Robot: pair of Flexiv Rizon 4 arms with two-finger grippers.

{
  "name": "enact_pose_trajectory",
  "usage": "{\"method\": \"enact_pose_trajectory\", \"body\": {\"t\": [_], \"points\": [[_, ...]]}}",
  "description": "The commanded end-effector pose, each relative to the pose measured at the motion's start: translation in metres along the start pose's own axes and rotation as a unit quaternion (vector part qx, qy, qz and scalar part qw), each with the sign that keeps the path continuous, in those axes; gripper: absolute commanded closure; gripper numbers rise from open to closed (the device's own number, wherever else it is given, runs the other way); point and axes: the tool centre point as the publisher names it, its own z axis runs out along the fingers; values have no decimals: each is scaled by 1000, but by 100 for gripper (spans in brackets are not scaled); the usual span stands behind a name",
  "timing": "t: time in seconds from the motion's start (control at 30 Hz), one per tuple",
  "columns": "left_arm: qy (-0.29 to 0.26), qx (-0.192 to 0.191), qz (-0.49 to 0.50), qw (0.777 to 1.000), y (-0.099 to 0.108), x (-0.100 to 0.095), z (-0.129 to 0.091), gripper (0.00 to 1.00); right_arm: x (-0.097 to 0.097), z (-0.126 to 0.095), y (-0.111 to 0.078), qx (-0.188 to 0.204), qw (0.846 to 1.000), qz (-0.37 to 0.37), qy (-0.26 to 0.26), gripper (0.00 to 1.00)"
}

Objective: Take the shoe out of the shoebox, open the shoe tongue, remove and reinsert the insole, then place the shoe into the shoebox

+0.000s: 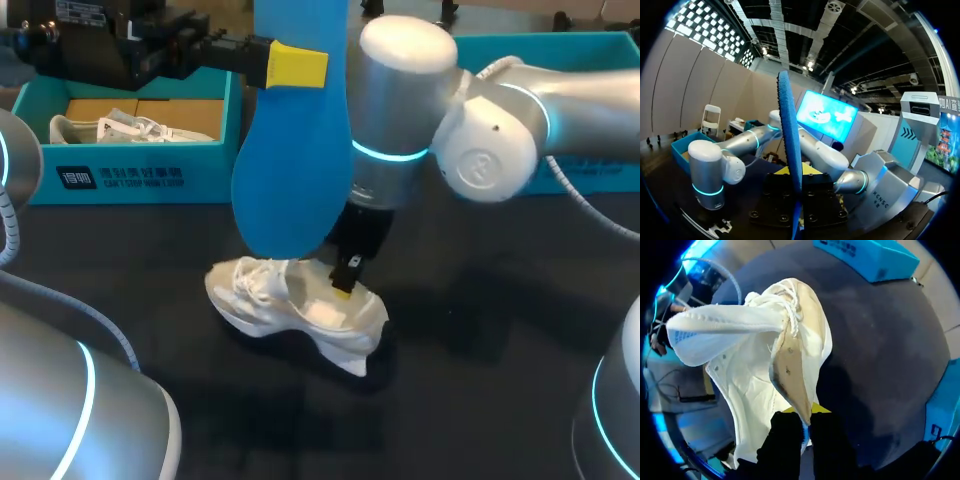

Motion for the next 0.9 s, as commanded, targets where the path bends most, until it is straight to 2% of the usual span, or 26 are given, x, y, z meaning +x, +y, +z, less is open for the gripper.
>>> {"method": "enact_pose_trajectory", "body": {"t": [0.03, 0.27, 0.3, 0.37, 0.47, 0.53, 0.57, 0.6, 0.9], "points": [[0, -1, 0, 1000, -1, 0, 1, 100, 8, -4, -12, -45, 997, 39, -44, 100], [0, -1, 0, 1000, -1, 0, 1, 100, 8, -4, -12, -45, 997, 39, -44, 100], [0, -1, 0, 1000, -1, 0, 1, 100, 6, -3, -11, -40, 995, 77, -45, 100], [0, -1, 0, 1000, -1, 0, 1, 100, 3, -6, -14, -58, 984, 164, -46, 100], [0, -1, 0, 1000, -1, 0, 1, 100, 2, -9, -22, -87, 958, 271, -40, 100], [0, -1, 0, 1000, -1, 0, 1, 100, 3, -8, -28, -81, 933, 345, -55, 100], [0, -1, 0, 1000, -1, 0, 1, 100, 5, -7, -30, -87, 927, 360, -53, 100], [0, -1, 0, 1000, -1, 0, 1, 100, 8, -5, -31, -76, 918, 382, -70, 100], [0, -1, 0, 1000, -1, 0, 1, 100, 8, -5, -31, -76, 918, 382, -70, 100]]}}
